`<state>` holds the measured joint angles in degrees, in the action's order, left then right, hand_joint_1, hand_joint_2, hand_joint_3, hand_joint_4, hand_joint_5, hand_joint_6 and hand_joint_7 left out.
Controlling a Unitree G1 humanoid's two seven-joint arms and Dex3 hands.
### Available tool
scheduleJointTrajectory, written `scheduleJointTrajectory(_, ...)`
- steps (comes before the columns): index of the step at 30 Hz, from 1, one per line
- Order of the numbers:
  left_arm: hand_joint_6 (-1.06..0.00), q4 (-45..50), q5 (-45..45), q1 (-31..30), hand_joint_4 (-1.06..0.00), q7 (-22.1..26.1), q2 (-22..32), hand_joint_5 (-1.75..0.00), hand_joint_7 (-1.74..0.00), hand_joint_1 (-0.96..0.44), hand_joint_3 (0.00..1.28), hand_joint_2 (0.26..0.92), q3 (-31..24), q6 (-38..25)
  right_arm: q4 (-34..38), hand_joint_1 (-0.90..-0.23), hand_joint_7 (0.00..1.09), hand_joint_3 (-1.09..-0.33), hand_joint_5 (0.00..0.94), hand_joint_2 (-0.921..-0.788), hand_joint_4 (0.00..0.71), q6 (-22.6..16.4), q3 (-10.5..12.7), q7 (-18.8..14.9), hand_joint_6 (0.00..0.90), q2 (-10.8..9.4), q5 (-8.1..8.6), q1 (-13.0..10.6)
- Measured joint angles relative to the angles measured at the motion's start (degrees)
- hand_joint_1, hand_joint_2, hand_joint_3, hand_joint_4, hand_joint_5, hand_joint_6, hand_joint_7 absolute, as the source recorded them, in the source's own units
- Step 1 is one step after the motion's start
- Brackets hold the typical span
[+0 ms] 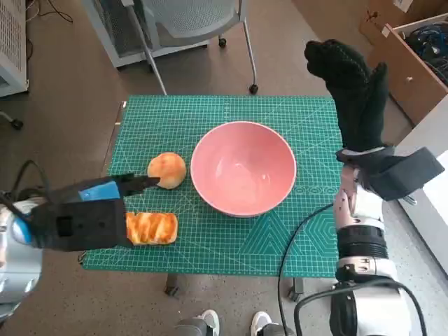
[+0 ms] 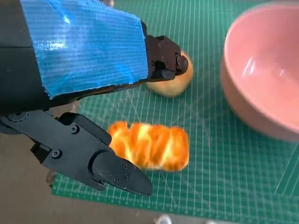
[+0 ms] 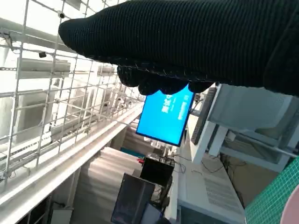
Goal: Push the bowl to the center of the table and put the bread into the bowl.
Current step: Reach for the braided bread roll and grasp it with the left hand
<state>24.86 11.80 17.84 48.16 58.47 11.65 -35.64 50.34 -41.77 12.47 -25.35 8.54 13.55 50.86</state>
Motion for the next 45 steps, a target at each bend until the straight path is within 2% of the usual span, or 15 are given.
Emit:
scheduleJointTrajectory(10,-0.23,-5.77,2.78,1.26,-0.07,-0.01,-3.14,-0.02,-0.01,-0.3,0.0,0.738,4.43,2.19,-0.15,-0.679,0.1,-0.717,0.005,-0.921,0.237,1.31,0.0,-0.77,0.301,-0.04,1.13,0.03)
scheduleJointTrajectory(15,-0.29,-9.15,6.08,2.13,-0.15,-0.09,-5.06,-0.03,-0.03,-0.23,0.01,0.748,8.11,3.51,-0.53,-0.681,0.1,-0.714,0.005,-0.921,0.238,2.03,0.01,-1.35,0.302,-0.03,1.95,0.05)
scheduleJointTrajectory(20,-0.52,-12.34,10.3,2.52,-0.49,0.03,-6.32,-0.09,-0.07,-0.12,0.02,0.821,11.61,3.73,-1.02,-0.674,0.1,-0.715,0.004,-0.921,0.239,2.19,0.02,-1.62,0.303,0.04,2.01,0.06)
scheduleJointTrajectory(21,-0.61,-12.73,11.07,2.6,-0.6,0.03,-6.48,-0.2,-0.11,-0.09,0.02,0.846,12.1,3.73,-1.07,-0.673,0.1,-0.716,0.004,-0.921,0.239,2.19,0.03,-1.63,0.303,0.06,2.01,0.05)
scheduleJointTrajectory(22,-0.64,-12.97,11.89,2.6,-0.62,0.05,-6.57,-0.26,-0.12,-0.08,0.02,0.856,12.52,3.76,-1.13,-0.672,0.1,-0.716,0.004,-0.921,0.239,2.19,0.04,-1.64,0.303,0.06,2.01,0.05)
scheduleJointTrajectory(23,-0.61,-13.06,12.57,2.6,-0.66,0.05,-6.62,-0.6,-0.49,-0.05,0.04,0.879,12.68,3.87,-1.14,-0.672,0.1,-0.716,0.003,-0.921,0.238,2.19,0.05,-1.64,0.304,0.08,2.01,0.05)
scheduleJointTrajectory(26,-0.65,-12.74,13.2,2.59,-0.68,0.05,-6.54,-1.07,-0.82,-0.02,0.1,0.881,12.17,5.11,-1.16,-0.671,0.09,-0.716,0.003,-0.921,0.238,2.17,0.09,-1.66,0.304,0.16,2.01,0.05)
scheduleJointTrajectory(27,-0.68,-12.37,13.08,2.45,-0.68,0.06,-6.46,-1.14,-0.83,-0.01,0.16,0.846,11.66,5.55,-1.15,-0.671,0.09,-0.716,0.003,-0.921,0.238,2.16,0.09,-1.66,0.304,0.17,2.0,0.06)
scheduleJointTrajectory(31,-0.75,-9.24,11.09,1.62,-0.61,0.88,-5.83,-1.52,-0.98,0.0,0.71,0.559,7.52,7.79,-0.98,-0.669,0.09,-0.716,0.002,-0.921,0.238,2.07,0.23,-1.66,0.305,0.27,2.0,0.07)
scheduleJointTrajectory(32,-0.75,-8.49,10.15,1.57,-0.58,1.32,-5.63,-1.59,-1.03,0.0,0.8,0.514,6.37,8.13,-0.91,-0.668,0.09,-0.716,0.002,-0.921,0.238,2.05,0.27,-1.66,0.306,0.27,1.99,0.09)
scheduleJointTrajectory(33,-0.75,-7.66,9.2,1.56,-0.58,1.85,-5.4,-1.61,-1.04,0.01,0.84,0.498,5.02,8.51,-0.8,-0.668,0.09,-0.716,0.002,-0.921,0.238,2.03,0.31,-1.66,0.306,0.27,2.0,0.1)
scheduleJointTrajectory(35,-0.65,-6.49,7.11,1.59,-0.57,2.76,-5.01,-1.56,-1.31,0.0,0.95,0.453,2.57,9.19,-0.66,-0.669,0.09,-0.716,0.002,-0.921,0.238,1.99,0.32,-1.66,0.308,0.26,2.0,0.12)
scheduleJointTrajectory(36,-0.64,-6.0,6.03,1.64,-0.57,3.16,-4.86,-1.56,-1.35,0.0,0.97,0.447,1.45,9.47,-0.6,-0.669,0.09,-0.716,0.002,-0.921,0.238,1.97,0.34,-1.66,0.308,0.26,1.99,0.13)
scheduleJointTrajectory(40,-0.72,-4.11,1.46,2.38,-0.59,5.18,-4.79,-1.59,-1.08,0.01,0.81,0.52,-2.95,9.01,-0.58,-0.669,0.09,-0.717,0.002,-0.921,0.237,1.87,0.33,-1.65,0.31,0.26,1.96,0.14)
scheduleJointTrajectory(45,-0.74,-1.73,-1.96,5.75,-0.64,5.37,-4.87,-1.48,-0.96,0.01,0.59,0.624,-7.85,8.02,-0.46,-0.668,0.09,-0.718,0.001,-0.921,0.237,1.69,0.28,-1.64,0.311,0.21,1.91,0.22)
